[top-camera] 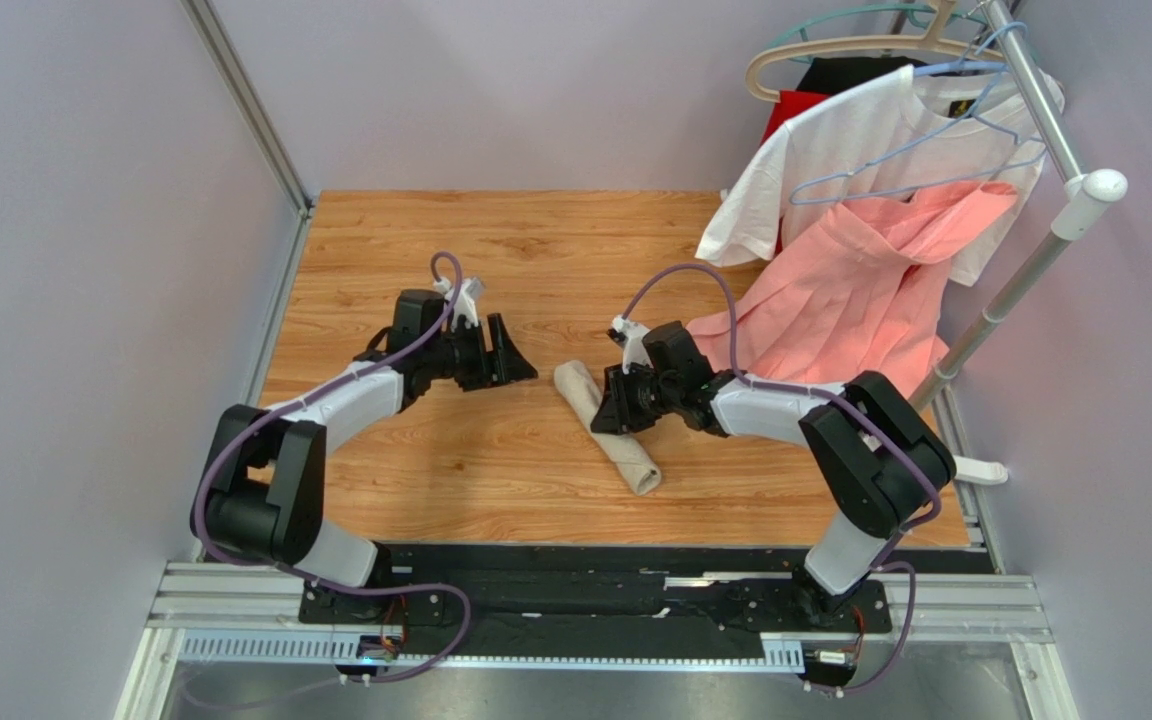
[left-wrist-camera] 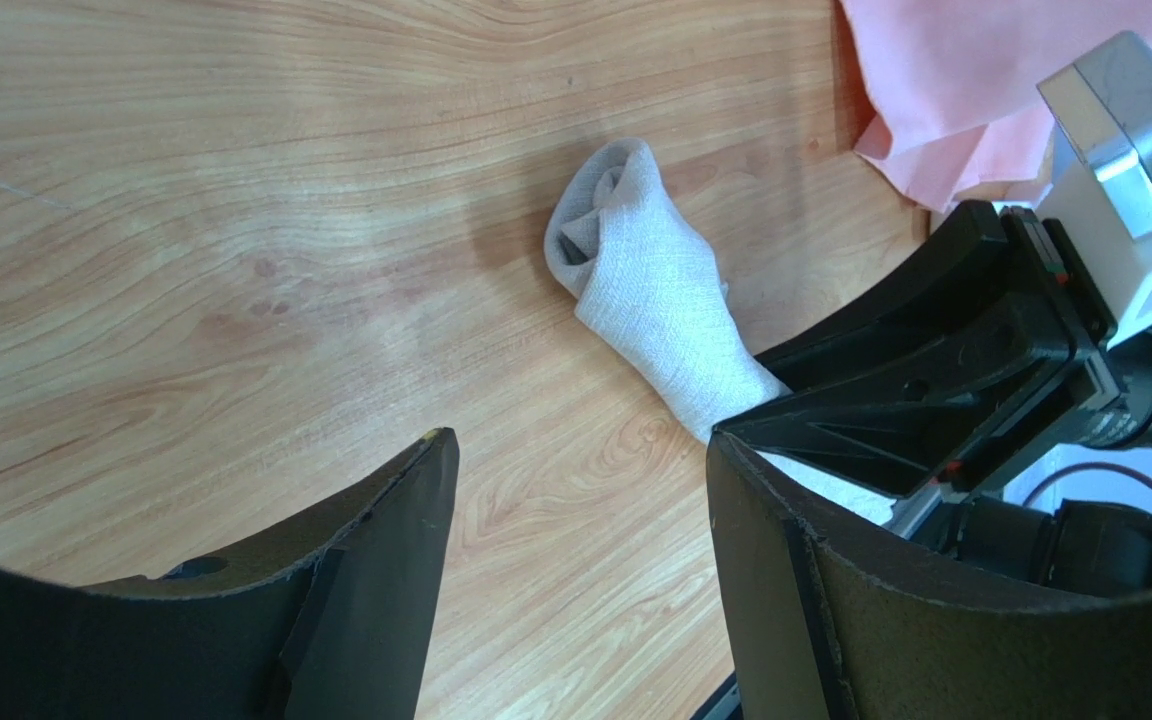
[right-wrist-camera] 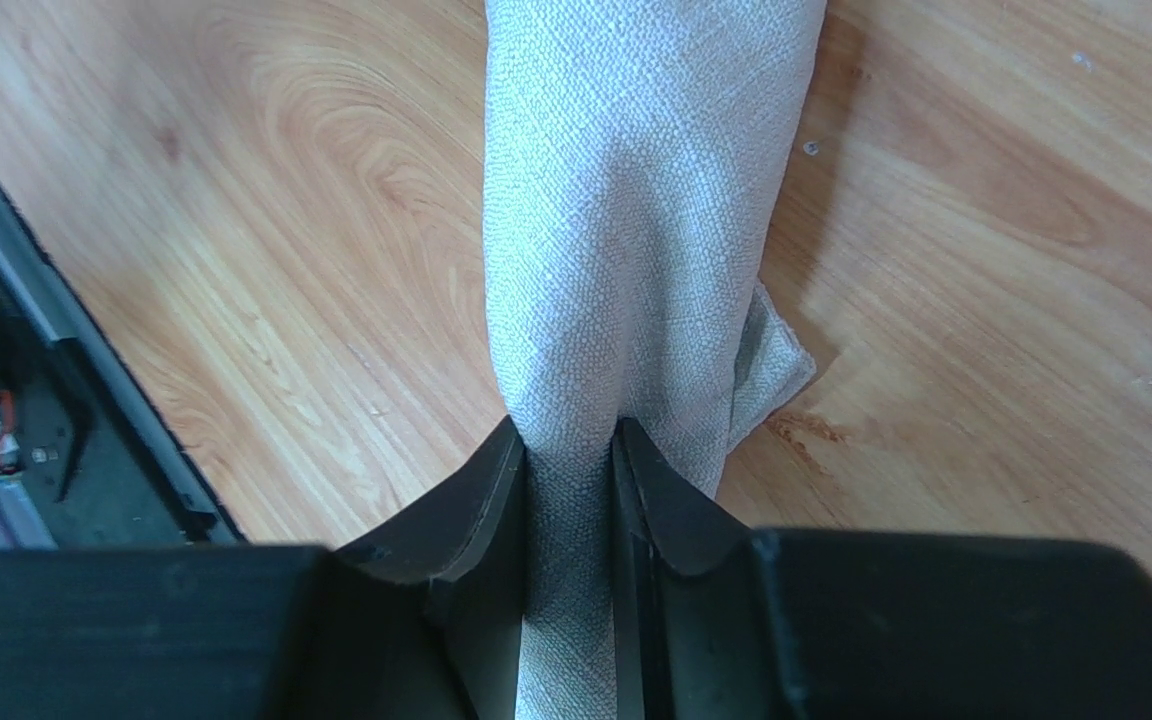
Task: Fold the napkin, place the utensils inside, and roll it up
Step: Roll the napkin with the utensil
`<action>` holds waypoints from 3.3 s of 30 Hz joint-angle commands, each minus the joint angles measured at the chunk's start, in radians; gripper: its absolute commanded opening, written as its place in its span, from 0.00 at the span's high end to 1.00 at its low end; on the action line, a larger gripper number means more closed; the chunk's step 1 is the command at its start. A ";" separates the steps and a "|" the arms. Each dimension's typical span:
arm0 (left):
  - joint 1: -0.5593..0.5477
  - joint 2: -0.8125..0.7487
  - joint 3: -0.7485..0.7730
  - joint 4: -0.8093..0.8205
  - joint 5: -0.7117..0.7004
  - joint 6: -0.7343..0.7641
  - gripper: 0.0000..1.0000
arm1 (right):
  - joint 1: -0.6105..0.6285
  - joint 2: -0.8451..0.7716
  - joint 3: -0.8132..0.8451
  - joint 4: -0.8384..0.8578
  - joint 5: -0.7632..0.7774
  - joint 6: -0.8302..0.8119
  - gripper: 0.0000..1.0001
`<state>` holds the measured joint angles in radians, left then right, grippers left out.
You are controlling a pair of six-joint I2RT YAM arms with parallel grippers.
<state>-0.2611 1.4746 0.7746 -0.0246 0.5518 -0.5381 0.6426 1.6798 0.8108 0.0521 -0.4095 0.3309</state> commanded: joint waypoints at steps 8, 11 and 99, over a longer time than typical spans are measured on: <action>0.002 0.124 -0.047 0.339 0.120 -0.056 0.30 | -0.052 0.026 -0.024 0.206 -0.195 0.149 0.82; 0.002 0.156 -0.041 0.370 0.120 -0.049 0.30 | -0.058 0.041 -0.021 0.204 -0.199 0.148 0.82; -0.102 0.391 0.177 0.271 0.155 -0.013 1.00 | 0.442 0.129 0.251 -0.344 0.936 -0.245 0.57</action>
<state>-0.3595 1.8702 0.9302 0.2470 0.7052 -0.5594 1.0908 1.7962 1.0264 -0.2955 0.5301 0.0551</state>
